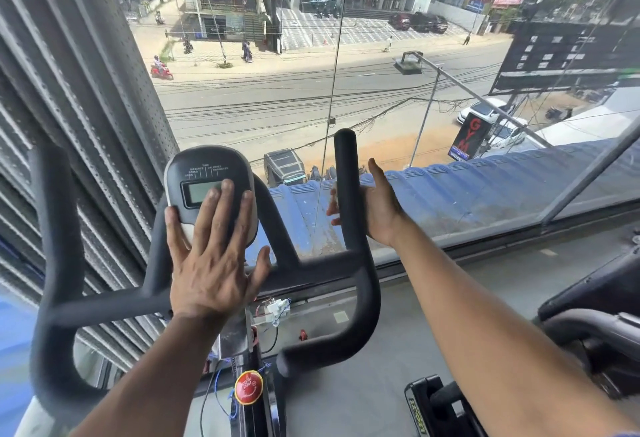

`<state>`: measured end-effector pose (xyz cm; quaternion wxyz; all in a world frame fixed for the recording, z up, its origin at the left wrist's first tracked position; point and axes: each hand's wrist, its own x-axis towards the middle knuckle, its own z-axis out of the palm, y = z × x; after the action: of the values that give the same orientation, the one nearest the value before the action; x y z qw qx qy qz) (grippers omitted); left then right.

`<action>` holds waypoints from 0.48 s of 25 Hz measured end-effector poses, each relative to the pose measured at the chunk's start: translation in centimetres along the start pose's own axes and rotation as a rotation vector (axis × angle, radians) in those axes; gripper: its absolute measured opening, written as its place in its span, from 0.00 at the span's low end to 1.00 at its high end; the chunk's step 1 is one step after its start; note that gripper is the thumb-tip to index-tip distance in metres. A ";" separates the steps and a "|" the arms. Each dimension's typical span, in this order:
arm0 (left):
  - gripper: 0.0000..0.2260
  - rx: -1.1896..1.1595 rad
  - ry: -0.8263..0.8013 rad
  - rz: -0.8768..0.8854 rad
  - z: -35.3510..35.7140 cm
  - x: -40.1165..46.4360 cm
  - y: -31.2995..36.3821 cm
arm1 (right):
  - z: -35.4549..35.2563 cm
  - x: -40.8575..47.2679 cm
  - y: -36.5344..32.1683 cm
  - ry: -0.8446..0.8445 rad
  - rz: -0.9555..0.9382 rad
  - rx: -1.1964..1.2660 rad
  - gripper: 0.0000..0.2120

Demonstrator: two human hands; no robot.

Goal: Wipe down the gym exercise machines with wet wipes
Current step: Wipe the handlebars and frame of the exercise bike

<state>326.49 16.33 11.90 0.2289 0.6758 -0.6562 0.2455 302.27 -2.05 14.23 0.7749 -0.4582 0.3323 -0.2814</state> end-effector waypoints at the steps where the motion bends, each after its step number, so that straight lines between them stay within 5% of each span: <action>1: 0.38 0.004 0.000 0.000 0.0 0.0 0.0 | -0.1 -0.5 0.8 0.013 0.018 0.002 0.42; 12: 0.38 -0.020 -0.016 -0.013 0.2 -0.1 0.0 | -0.3 -5.6 8.3 0.346 0.148 0.082 0.33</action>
<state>326.50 16.24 11.67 0.2321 0.6797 -0.6560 0.2321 299.64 5.46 8.13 0.7428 -0.3454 0.4817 -0.3113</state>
